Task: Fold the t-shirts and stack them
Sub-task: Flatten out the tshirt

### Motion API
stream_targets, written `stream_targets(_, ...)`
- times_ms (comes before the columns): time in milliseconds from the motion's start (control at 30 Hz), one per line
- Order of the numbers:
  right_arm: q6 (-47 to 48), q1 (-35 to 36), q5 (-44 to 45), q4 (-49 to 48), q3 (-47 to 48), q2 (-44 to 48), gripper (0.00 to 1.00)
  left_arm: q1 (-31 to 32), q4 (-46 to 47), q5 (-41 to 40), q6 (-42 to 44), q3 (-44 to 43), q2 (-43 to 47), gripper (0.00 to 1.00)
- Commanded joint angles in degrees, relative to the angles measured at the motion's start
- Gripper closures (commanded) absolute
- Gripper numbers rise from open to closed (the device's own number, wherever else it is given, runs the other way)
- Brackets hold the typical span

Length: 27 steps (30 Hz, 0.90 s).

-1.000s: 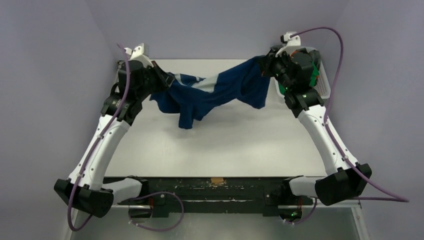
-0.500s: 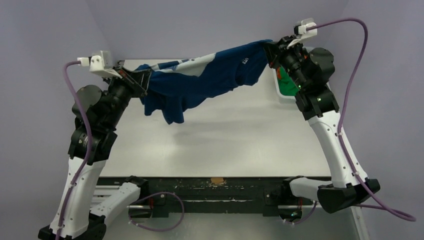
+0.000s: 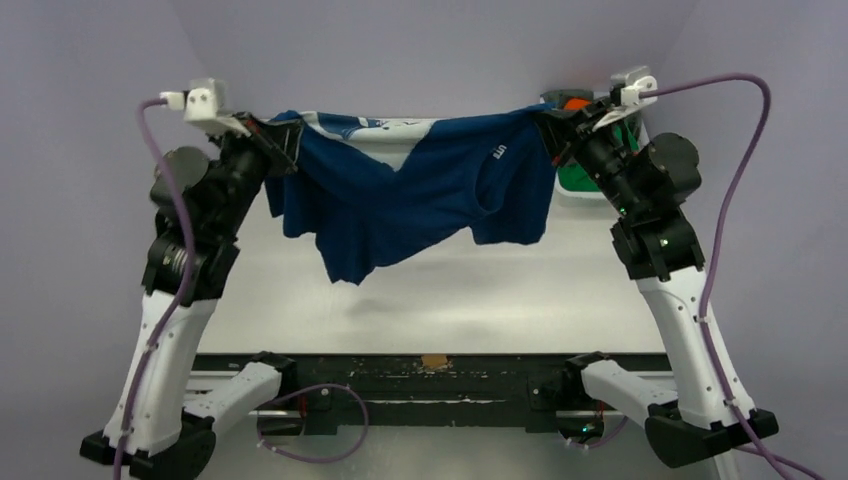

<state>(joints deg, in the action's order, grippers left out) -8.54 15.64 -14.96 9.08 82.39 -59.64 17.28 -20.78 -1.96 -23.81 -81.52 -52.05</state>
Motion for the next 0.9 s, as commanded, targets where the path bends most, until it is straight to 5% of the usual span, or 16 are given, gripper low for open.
stream_targets(0,-5.2,-0.4,8.7,2.9,-6.0,-7.4,1.00,-2.9,-6.1,-3.2,-0.9,-4.6,-16.5,0.98)
stream_targets(167,-9.9,-0.8,18.2,7.0,-5.9,-23.9,1.00,-7.7,-21.5,1.7,-3.4,-20.9,-47.1,0.73)
stream_targets(300,-13.8,-1.5,22.9,13.8,0.2,-38.2,0.50,-7.9,-33.0,5.5,-3.3,-34.3,-62.6,0.37)
stream_targets(333,-14.4,-1.6,24.5,15.5,1.7,-40.2,0.33,-7.9,-31.6,5.7,-3.3,-32.7,-62.0,0.12)
stream_targets(367,-14.5,-1.6,25.7,16.2,2.3,-41.3,0.19,-7.9,-29.3,5.8,-3.1,-30.0,-60.1,0.02)
stream_targets(500,-14.6,-1.6,26.4,14.6,0.8,-40.2,0.08,-7.9,-23.1,5.2,-2.4,-18.6,-51.3,0.00)
stream_targets(867,-11.4,-1.6,20.6,14.7,-9.9,-35.6,0.08,-6.1,-27.7,5.2,-9.5,7.7,-35.7,0.00)
